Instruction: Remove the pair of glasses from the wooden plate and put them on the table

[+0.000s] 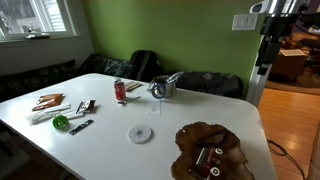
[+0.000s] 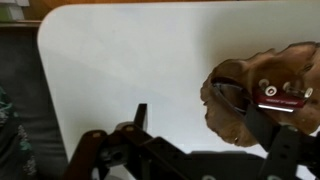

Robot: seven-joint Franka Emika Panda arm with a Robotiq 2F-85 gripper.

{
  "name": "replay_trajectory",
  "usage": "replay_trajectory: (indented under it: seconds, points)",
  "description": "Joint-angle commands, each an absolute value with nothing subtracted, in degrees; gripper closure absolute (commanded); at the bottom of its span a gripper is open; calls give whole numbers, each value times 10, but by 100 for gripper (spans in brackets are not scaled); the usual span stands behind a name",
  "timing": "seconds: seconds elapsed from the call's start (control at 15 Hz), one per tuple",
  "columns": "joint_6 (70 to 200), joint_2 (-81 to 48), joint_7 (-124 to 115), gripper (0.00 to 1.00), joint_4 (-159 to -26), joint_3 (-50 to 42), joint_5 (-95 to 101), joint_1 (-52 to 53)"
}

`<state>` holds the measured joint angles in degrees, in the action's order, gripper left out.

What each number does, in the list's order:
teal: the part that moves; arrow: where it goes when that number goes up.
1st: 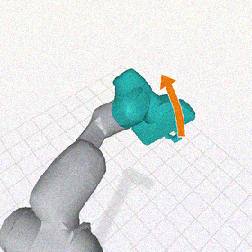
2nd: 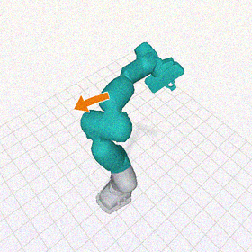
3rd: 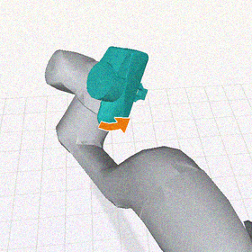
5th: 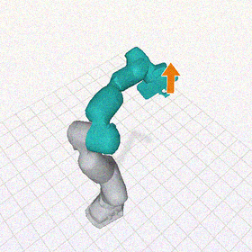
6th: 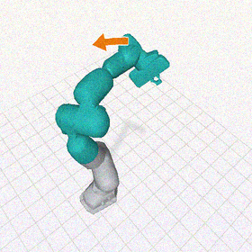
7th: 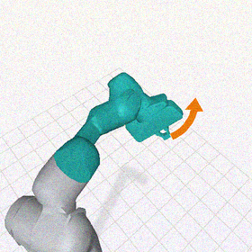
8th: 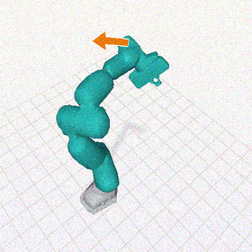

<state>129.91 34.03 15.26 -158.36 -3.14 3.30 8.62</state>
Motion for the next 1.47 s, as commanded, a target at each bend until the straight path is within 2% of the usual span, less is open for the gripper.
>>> replay_trajectory:
  seconds: [0.0, 0.53, 0.6, 0.8, 1.13, 1.4]
  points:
    - [1337, 237, 185, 0, -1583, 1, -13, 152]
    - [1322, 249, 171, 0, -1574, 16, -4, 131]
    - [1320, 235, 241, 0, -1571, 0, -27, 158]
    - [1364, 141, 311, 0, -1558, 8, -60, 191]
    - [1392, -19, 312, 0, -1501, 94, -15, 208]
    - [1383, -102, 278, 0, -1440, 132, 132, 192]
